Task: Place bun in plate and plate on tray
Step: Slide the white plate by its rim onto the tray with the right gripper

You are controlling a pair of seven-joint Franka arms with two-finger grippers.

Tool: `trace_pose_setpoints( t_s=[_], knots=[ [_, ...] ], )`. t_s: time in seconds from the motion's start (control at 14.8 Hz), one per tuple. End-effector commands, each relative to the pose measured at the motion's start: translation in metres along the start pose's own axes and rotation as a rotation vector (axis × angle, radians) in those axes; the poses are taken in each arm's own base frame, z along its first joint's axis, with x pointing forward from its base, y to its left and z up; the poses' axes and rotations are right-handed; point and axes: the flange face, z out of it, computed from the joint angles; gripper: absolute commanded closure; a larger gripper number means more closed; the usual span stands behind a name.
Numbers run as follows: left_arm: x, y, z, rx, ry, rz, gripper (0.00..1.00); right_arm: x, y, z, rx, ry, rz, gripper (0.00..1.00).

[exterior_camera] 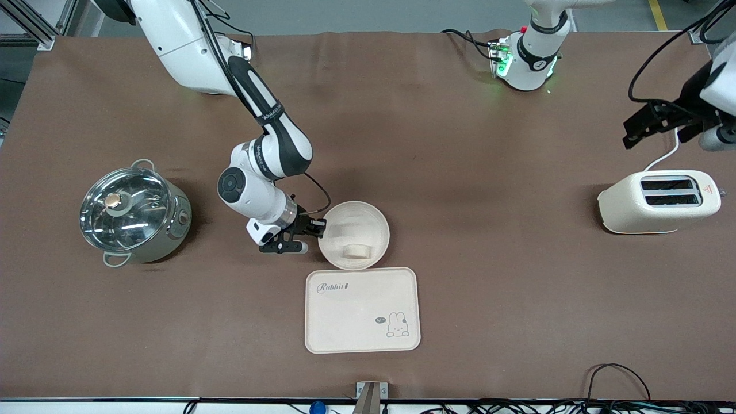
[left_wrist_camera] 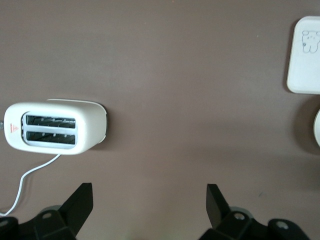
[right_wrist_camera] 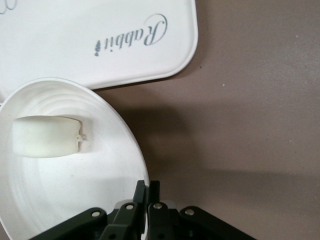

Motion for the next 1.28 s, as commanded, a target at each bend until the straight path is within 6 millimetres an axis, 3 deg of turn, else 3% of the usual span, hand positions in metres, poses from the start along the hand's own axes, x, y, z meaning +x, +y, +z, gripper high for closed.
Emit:
trace_pose_setpoints(
  t_s=[0.0,0.07,0.34,0.61,0.74,0.94,1.21],
  knots=[
    [-0.016,-0.005,0.001,0.02,-0.005,0.014,0.0,0.012,-0.013,-0.024,0.046,0.024,0.008,1.0],
    [-0.015,-0.006,0.004,0.021,-0.011,0.012,0.0,0.019,-0.027,-0.029,0.062,0.048,-0.008,1.0],
    [-0.011,-0.006,0.006,0.017,-0.015,0.009,0.0,0.065,-0.033,-0.003,0.087,0.042,0.035,1.0],
    [-0.006,-0.003,0.0,0.004,-0.002,0.014,0.0,0.123,-0.019,0.014,0.115,0.025,0.043,1.0],
    [-0.002,0.004,0.0,0.0,-0.002,0.018,0.0,0.148,-0.011,0.008,0.093,0.004,0.051,1.0],
    [-0.004,0.005,-0.002,0.001,-0.004,0.018,0.0,0.159,0.008,0.021,0.052,0.016,0.066,1.0],
    [-0.004,0.006,0.003,0.004,-0.021,0.015,0.0,0.16,0.009,0.033,0.04,0.037,0.06,1.0]
  ],
)
